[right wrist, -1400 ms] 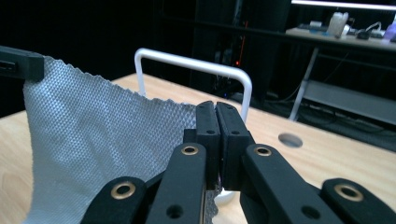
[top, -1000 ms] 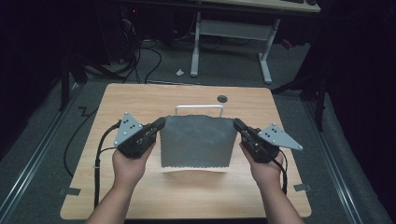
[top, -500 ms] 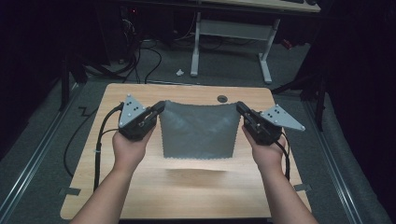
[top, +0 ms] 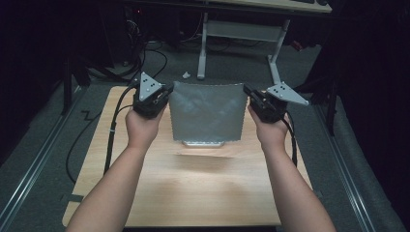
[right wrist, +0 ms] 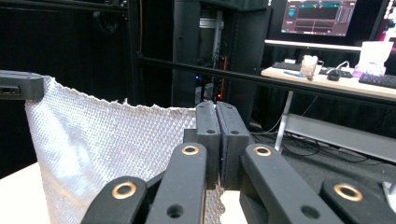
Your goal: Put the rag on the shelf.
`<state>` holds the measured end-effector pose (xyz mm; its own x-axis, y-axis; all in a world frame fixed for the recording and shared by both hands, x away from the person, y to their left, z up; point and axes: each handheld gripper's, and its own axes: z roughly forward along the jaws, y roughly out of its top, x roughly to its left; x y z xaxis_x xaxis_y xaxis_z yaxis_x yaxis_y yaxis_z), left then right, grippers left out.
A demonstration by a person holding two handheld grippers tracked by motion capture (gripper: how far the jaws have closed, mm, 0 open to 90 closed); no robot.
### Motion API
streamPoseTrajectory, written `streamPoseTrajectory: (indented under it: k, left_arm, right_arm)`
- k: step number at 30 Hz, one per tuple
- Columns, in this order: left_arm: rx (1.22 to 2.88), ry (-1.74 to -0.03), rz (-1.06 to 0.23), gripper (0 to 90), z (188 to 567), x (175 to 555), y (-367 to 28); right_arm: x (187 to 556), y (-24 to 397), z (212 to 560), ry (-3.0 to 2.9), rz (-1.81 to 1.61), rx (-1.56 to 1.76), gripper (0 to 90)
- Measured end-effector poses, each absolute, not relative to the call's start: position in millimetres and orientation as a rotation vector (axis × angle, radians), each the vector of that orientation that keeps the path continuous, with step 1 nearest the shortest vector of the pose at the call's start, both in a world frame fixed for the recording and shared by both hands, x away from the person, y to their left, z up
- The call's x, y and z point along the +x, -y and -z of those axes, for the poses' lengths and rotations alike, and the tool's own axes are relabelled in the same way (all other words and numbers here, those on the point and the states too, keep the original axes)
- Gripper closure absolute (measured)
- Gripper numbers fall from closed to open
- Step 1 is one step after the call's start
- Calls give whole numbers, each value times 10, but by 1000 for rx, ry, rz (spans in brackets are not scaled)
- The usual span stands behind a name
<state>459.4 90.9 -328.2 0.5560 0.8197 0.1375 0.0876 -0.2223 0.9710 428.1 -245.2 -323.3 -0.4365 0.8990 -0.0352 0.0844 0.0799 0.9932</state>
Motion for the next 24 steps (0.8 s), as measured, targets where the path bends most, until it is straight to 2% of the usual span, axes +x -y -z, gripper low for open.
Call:
streamPoseTrajectory:
  k: [6,11,24]
  left_arm:
    - [1693,-833,-797,892,3369,4864,-855]
    - [1793,-890,-756,892,3621,5029,-826]
    - [1873,-891,-634,891,3938,5021,-830]
  right_arm:
    - [4626,2485,3368,-1664,-1419,1052,898]
    - [4790,2428,3546,-1738,-1320,1063,899]
    - [4904,2460,3867,-1824,-1240,1113,897]
